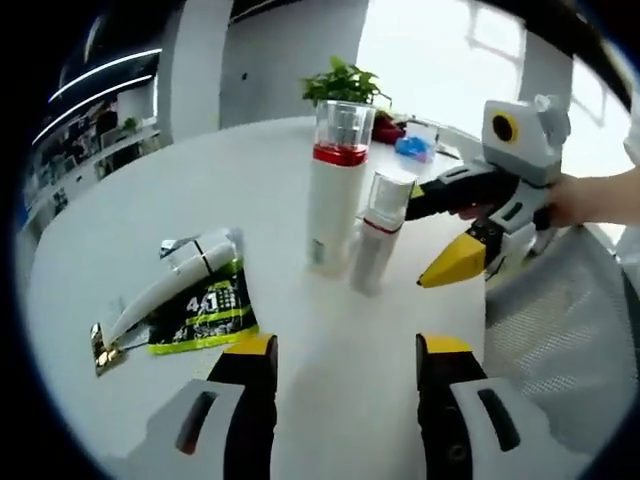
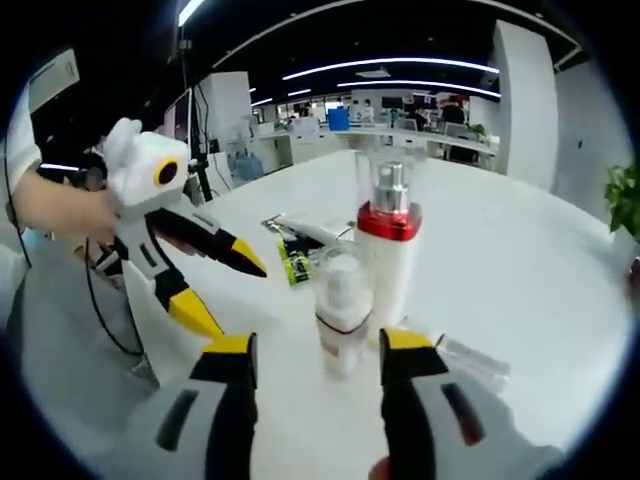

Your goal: Arrange the skincare products in the storage area until every visible bottle or jar stands upright without overlapping.

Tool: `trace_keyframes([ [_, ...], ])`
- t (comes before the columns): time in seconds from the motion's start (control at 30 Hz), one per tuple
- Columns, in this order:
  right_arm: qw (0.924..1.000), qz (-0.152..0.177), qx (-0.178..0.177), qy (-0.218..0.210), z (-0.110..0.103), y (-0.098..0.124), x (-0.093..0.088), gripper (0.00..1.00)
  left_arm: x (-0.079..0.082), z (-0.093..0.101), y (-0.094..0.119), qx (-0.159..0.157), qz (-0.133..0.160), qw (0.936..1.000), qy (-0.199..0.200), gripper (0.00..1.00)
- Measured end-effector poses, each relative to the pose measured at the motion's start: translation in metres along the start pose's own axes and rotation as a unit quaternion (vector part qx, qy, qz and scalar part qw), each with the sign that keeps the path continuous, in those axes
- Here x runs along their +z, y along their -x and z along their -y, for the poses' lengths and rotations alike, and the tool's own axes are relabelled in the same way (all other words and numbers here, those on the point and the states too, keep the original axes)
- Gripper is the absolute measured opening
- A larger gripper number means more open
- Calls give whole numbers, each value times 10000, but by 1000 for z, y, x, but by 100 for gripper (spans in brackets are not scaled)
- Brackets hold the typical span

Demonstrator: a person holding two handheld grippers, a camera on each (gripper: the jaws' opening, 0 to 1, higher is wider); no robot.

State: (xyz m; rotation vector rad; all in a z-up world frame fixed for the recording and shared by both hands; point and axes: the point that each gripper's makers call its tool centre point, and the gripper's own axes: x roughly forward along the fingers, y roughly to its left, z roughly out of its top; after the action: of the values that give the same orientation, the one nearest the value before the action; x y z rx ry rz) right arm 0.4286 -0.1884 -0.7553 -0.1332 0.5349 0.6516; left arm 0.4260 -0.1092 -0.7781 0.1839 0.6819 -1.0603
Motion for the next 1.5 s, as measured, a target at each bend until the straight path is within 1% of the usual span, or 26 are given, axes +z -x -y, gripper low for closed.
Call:
trace_keyframes([
  [0.13, 10000, 9, 22, -2, -5, 4, 0, 53, -8, 3, 8, 0, -37, 9999, 131, 60],
  [0.23, 10000, -20, 63, -3, -9, 7, -1, 55, -13, 8, 14, -62, -51, 9996, 277, 65],
  [0.3, 10000, -30, 82, -2, -12, 10, -1, 57, -16, 9, 19, -48, -44, 9996, 285, 66],
  [0.37, 9999, -33, 97, 0, -14, 12, -1, 58, -18, 8, 25, 3, -41, 9994, 352, 66],
  [0.47, 9999, -33, 131, 0, -18, 17, -1, 61, -19, 9, 33, 45, 56, 9985, 541, 69],
  [0.67, 9999, -9, 169, -21, -24, 26, 2, 65, -27, 9, 48, 199, 105, 9976, 653, 71],
  [0.73, 9998, 1, 189, -40, -26, 29, 3, 67, -29, 10, 52, 223, 134, 9972, 699, 74],
  [0.8, 9997, 32, 227, -125, -30, 32, 5, 69, -32, 11, 56, 246, 135, 9968, 743, 77],
  [0.9, 9992, 138, 236, -281, -33, 37, 9, 72, -37, 11, 63, 293, 127, 9964, 784, 77],
  [1.0, 9993, 127, 230, -251, -36, 41, 12, 74, -40, 10, 71, 375, 155, 9947, 945, 80],
  [1.07, 9992, 165, 244, -282, -38, 42, 14, 75, -44, 8, 76, 434, 98, 9940, 998, 83],
  [1.27, 9992, 167, 204, -292, -40, 46, 14, 77, -47, 7, 91, 595, 135, 9928, 1028, 86],
  [1.47, 9987, 220, 182, -428, -44, 50, 17, 80, -47, 15, 102, 677, 235, 9918, 1060, 89],
  [1.5, 9986, 229, 175, -454, -44, 51, 18, 80, -48, 14, 103, 721, 247, 9914, 1068, 91],
])
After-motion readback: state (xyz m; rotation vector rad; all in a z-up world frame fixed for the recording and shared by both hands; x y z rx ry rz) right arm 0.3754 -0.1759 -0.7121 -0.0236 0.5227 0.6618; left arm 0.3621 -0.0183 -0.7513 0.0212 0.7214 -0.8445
